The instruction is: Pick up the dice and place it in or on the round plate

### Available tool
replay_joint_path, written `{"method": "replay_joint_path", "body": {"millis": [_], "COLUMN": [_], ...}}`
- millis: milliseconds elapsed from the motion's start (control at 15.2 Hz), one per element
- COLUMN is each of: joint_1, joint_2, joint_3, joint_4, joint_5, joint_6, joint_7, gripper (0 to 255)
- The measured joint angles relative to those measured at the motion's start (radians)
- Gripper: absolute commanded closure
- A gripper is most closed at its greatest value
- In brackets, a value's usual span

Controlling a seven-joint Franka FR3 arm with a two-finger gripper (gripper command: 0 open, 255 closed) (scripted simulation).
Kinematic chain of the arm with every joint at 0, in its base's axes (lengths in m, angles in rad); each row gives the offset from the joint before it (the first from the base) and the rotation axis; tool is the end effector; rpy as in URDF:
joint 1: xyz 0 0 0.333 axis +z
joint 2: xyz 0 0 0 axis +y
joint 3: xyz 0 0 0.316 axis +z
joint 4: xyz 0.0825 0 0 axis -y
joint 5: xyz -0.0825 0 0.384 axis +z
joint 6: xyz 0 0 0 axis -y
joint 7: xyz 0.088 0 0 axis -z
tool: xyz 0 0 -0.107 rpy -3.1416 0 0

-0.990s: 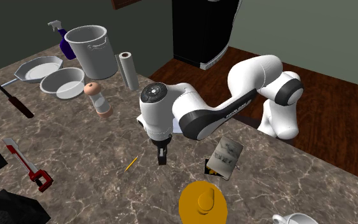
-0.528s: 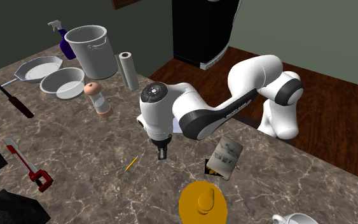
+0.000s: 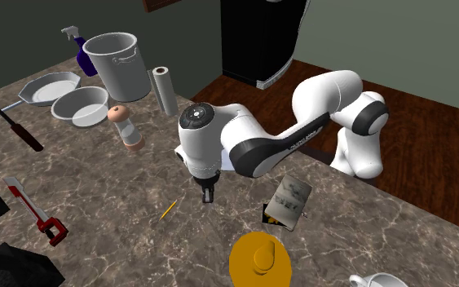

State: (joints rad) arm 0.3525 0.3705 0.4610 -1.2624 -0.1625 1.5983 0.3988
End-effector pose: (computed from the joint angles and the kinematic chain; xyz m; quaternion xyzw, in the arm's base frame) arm 0.5025 0.4253 0.5653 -0.9809 -0.1945 -0.0008 0.0001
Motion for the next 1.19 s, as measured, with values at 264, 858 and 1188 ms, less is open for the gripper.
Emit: {"method": "replay_joint_path", "body": {"millis": [264, 858, 1188], "joint_1": [0.012, 0.072, 0.01], "joint_2": [0.018, 0.101, 0.037], "joint_3": [0.0, -0.003, -0.004], "joint_4": [0.076, 0.335, 0.263], "joint_5": [-0.007, -0.045, -0.017], "joint_6": [-0.059, -0.236, -0.227], "joint_7": [-0.001, 0.003, -0.04], "gripper": [255, 255, 255]}}
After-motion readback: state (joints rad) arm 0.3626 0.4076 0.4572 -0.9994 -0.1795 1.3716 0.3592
